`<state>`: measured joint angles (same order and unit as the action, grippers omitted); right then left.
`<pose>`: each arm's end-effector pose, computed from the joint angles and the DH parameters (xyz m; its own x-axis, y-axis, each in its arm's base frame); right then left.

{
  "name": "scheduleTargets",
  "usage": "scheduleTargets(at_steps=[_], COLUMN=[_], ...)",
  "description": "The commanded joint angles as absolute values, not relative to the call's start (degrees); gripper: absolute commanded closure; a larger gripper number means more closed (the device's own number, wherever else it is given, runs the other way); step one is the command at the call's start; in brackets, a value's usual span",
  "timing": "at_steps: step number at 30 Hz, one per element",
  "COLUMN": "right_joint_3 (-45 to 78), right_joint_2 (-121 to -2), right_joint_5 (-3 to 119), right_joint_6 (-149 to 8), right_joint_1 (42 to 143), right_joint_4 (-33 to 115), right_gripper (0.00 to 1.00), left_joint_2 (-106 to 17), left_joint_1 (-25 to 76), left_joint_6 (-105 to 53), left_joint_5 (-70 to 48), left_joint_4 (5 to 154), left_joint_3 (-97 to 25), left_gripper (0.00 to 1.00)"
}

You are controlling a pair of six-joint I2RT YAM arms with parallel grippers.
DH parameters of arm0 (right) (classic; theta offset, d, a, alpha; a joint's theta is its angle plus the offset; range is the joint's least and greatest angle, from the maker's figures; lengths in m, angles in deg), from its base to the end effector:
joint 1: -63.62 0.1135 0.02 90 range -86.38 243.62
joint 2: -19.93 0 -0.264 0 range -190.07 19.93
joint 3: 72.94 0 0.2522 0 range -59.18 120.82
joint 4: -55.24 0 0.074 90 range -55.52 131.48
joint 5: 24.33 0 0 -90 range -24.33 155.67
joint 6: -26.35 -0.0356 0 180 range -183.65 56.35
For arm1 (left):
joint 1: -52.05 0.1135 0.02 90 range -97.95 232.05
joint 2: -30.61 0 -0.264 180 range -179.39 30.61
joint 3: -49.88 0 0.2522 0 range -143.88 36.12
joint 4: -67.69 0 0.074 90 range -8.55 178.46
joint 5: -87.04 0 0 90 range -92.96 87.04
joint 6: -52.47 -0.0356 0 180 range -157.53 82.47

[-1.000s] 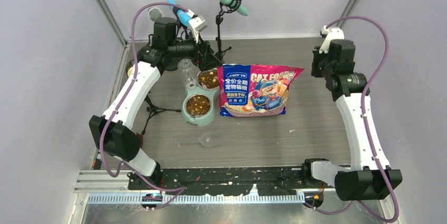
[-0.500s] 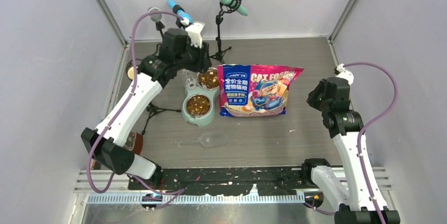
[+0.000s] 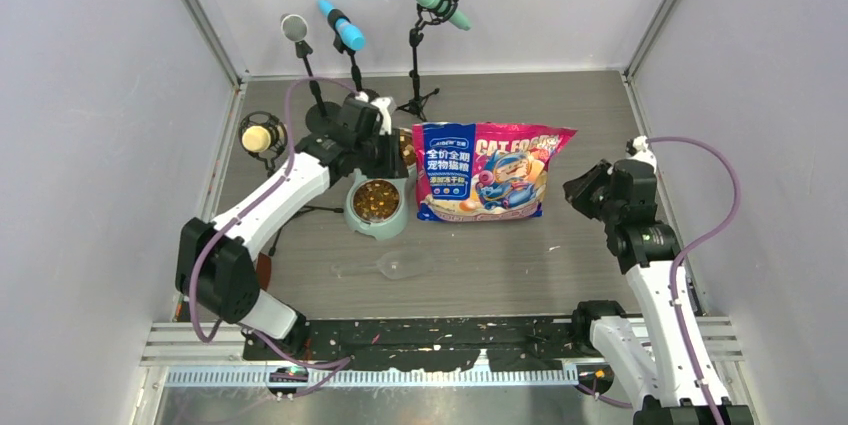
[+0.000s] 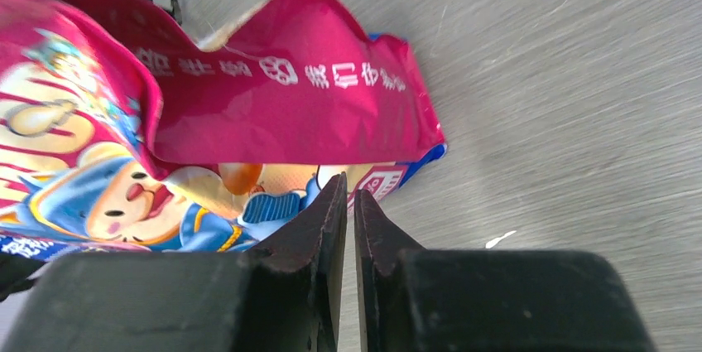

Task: Serve the pet food
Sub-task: Adjust the pet food bag at the center of the board.

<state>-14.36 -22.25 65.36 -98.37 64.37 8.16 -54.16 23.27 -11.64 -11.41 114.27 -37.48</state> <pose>0.1605 0.0023 0.3061 -0.4295 0.5640 -0.7053 0.2760 0.8256 0.4921 0.2836 -0.1618 0.3119 -0.7960 -0.0555 -0.6027 0.2460 0.8802 -0.4060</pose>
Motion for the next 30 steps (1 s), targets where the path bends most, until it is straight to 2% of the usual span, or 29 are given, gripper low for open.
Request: scheduleTargets(at_steps=[1, 10, 15, 20, 30], right_joint_3=[-18.61, -25.38, -27.81, -27.11, -18.58], right_joint_2=[-21.37, -26.07, -28.94, -34.71, -44.9], right_joint_5=[56.98, 44.32, 44.24, 44.6, 48.32], right_joint_6=[-103.57, -103.64, -103.32, -102.84, -98.01], right_joint_1=[64.41, 64.41, 64.41, 64.41, 61.93], right_joint_4=[14.72, 22.87, 28.84, 33.93, 36.44], right_gripper=[0.83, 0.83, 0.83, 0.83, 0.82], left_joint_2=[-56.18, -58.98, -60.24, -61.25, -68.94], left_joint_1=[21.72, 17.6, 17.02, 14.68, 11.4], left_joint_6=[-8.44, -10.51, -10.11, -10.58, -11.72], left_joint_5=[-18.42, -19.89, -21.44, -27.95, -37.96], left_joint_4=[107.92, 102.96, 97.91, 91.8, 88.12], left_joint_3=[-33.65, -29.05, -26.83, -26.23, -32.1], left_gripper=[0.68, 0.65, 0.63, 0.59, 0.56])
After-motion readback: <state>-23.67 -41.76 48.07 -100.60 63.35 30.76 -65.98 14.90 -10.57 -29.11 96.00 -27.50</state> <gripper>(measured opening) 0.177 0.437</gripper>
